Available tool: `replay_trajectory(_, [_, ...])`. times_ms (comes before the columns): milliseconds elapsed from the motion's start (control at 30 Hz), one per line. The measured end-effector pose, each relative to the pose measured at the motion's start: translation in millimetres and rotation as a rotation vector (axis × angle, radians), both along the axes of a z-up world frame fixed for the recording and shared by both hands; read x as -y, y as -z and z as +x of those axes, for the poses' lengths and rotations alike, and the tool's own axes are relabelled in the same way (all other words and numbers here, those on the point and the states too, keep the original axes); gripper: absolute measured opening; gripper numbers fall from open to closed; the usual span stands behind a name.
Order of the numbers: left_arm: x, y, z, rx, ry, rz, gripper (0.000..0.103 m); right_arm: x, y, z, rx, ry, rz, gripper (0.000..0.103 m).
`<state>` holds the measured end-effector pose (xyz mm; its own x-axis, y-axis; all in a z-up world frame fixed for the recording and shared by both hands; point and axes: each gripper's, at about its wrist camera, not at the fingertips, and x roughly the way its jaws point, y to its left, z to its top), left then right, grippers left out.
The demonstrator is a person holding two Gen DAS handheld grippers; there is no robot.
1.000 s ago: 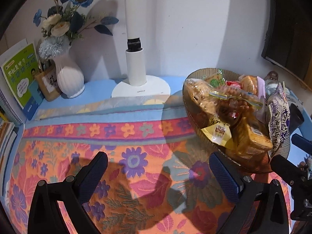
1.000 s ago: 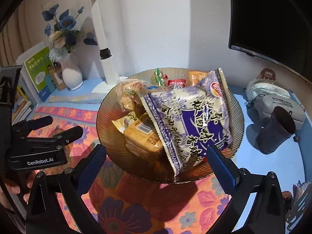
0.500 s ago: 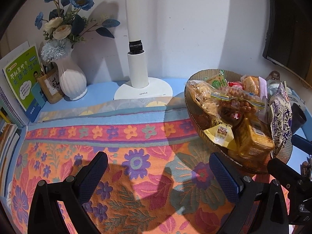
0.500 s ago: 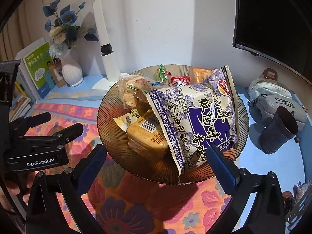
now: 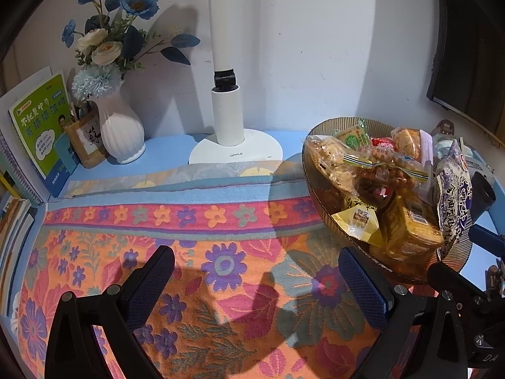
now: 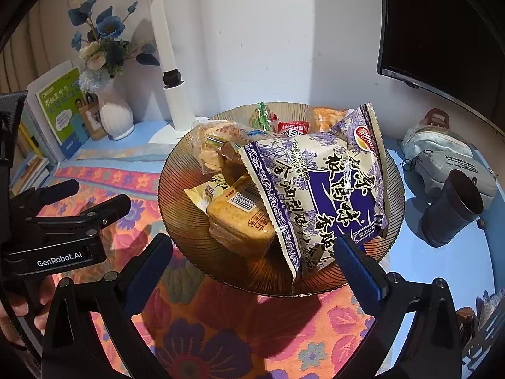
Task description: Organize snacks
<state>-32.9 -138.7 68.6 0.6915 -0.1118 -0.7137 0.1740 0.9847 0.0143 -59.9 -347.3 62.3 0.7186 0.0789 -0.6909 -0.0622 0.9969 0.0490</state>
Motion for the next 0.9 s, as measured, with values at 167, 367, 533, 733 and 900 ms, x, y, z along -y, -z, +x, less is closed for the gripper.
replay_trajectory(167, [-3.2, -0.6, 0.5, 0.005, -0.008, -0.004, 0.103, -1.7, -0.2, 0.7, 0.001, 0.001, 0.006, 0.103])
replay_trajectory(367, [-4.5, -2.1, -1.8, 0.014, -0.02, -0.01, 0.103, -4.0, -1.1, 0.7, 0.009, 0.007, 0.016, 0.103])
replay_trajectory(533, [-6.0, -2.5, -2.5, 0.022, -0.027, -0.006, 0.103, -4.1, -1.2, 0.6, 0.007, 0.013, 0.039, 0.103])
replay_trajectory(733, [-5.0, -1.3, -2.8, 0.02, -0.027, 0.002, 0.103, -5.8, -3.2, -1.2, 0.02, 0.019, 0.04, 0.103])
replay_trajectory(900, [-3.9, 0.5, -1.8, 0.014, -0.028, 0.007, 0.103, -5.3, -4.9, -2.1, 0.034, 0.025, 0.05, 0.103])
